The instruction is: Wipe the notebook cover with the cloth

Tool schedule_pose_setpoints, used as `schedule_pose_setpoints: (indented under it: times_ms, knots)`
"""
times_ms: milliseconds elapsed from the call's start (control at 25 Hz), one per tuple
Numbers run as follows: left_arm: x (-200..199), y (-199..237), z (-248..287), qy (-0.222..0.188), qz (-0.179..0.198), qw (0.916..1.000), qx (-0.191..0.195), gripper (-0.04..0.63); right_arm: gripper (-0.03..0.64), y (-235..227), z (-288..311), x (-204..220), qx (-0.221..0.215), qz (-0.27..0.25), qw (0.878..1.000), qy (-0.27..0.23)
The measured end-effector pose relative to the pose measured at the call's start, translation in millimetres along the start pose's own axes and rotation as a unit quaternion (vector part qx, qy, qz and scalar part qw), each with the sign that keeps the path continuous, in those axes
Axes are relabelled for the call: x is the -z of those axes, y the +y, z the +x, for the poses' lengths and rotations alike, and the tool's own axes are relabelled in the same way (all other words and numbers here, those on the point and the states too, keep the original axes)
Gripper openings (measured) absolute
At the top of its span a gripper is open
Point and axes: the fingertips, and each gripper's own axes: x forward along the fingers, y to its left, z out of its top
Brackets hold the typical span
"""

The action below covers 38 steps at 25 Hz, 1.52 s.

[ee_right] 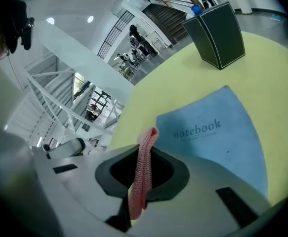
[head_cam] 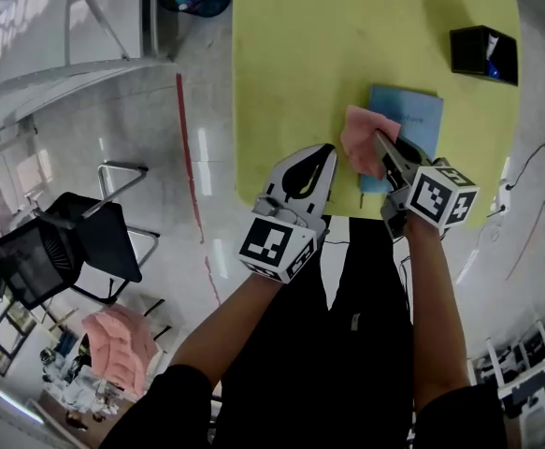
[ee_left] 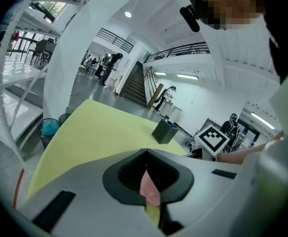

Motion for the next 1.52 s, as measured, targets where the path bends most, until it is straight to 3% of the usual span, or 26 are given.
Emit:
schedule_pose_setpoints:
  times_ms: [200,360,600,1080,1520]
  knots:
    - [6.9,10.7,-10.3,0.009,0.003,0.9999,0.004,0.015,0.041,-11.9,18.8,15.3,0.05,-0.03,0.998,0.021]
    - [11.0,10.3,-19.1,0.019,0.026,0.9995,0.004,0.015,0.041,-12.8,17.8,12.5,0.074,-0.047,0.996,0.009]
    - [16.5,9.8,-23.2,0.019,0.028,0.9994,-0.009,0.015,0.041,-12.9,17.7,15.4,0.068,-0.046,0.996,0.019]
    - [34.3,-34.8,-8.6,0.024,0.028,0.9992,0.015,0.015,0.041,-24.0,12.2,10.7,0.06,-0.043,0.997,0.031]
    - [33.4,-30.8,0.3,0.026,0.014,0.9996,0.002,0.015,0.04,-37.5,-0.2,8.9,0.06,-0.042,0.997,0.033]
